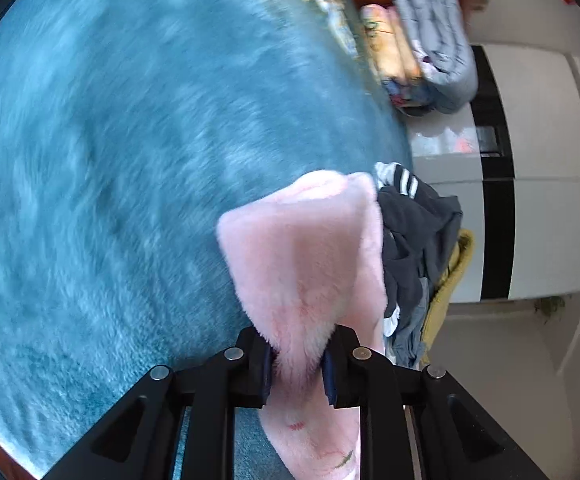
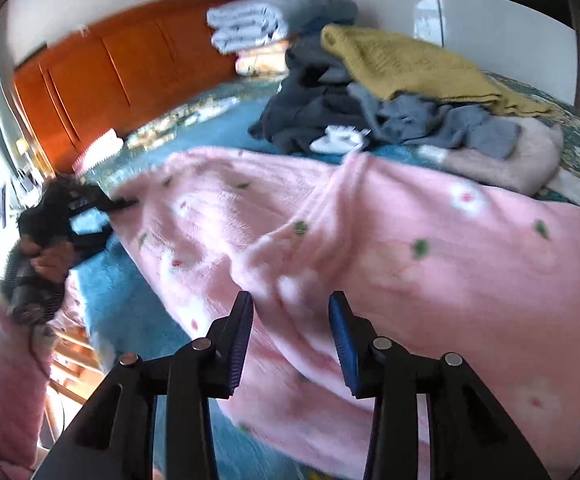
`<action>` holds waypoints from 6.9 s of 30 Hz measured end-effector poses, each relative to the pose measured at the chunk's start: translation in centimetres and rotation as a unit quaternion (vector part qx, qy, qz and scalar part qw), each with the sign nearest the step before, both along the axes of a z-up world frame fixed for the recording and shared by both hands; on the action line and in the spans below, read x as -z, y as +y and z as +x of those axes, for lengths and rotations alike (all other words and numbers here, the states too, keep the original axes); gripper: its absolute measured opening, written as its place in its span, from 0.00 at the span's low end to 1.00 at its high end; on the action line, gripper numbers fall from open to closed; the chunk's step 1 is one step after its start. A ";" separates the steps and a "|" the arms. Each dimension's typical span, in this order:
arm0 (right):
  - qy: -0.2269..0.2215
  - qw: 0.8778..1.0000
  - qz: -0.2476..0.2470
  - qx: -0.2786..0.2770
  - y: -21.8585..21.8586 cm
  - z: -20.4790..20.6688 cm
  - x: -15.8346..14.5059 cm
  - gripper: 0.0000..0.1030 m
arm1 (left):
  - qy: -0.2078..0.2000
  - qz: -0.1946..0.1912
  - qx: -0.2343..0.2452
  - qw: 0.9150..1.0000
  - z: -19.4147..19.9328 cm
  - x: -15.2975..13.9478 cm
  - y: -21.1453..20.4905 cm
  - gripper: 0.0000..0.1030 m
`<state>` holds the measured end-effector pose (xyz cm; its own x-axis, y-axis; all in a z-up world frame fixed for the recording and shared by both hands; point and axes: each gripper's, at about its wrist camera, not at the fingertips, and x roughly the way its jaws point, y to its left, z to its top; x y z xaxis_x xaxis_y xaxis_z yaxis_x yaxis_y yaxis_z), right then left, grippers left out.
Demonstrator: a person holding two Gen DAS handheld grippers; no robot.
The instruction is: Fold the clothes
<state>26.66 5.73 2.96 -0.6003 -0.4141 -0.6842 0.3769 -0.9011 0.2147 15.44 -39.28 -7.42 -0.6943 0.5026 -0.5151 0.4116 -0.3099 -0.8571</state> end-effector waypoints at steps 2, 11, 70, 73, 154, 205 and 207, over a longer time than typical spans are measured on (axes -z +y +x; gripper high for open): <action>0.009 0.999 -0.020 0.029 2.7 1.1 0.0 0.41 | -0.005 -0.014 -0.007 1.000 0.0 -0.4 0.3 0.21; 0.077 0.962 -0.113 0.235 19.6 7.8 0.3 0.44 | 0.036 -0.239 0.040 0.970 -1.5 -10.4 7.1 0.12; -0.075 0.932 -0.287 0.209 13.0 -1.7 1.5 0.60 | 0.139 -0.369 0.327 0.859 2.4 -8.2 26.7 0.79; -0.069 0.938 -0.251 0.230 11.9 -1.7 0.5 0.57 | 0.147 -0.355 0.325 0.864 2.6 -8.4 25.8 0.79; -0.056 0.946 -0.228 0.223 21.3 3.6 2.2 0.92 | 0.148 -0.183 0.379 0.895 0.3 -7.1 27.8 1.00; 0.000 0.921 -0.256 0.293 46.1 1.7 -9.0 0.44 | 0.253 -0.120 0.543 0.792 -2.2 -17.5 59.0 0.42; -0.002 0.922 -0.243 0.302 49.0 0.7 -9.9 0.44 | 0.260 -0.111 0.554 0.783 -3.1 -17.8 62.8 0.42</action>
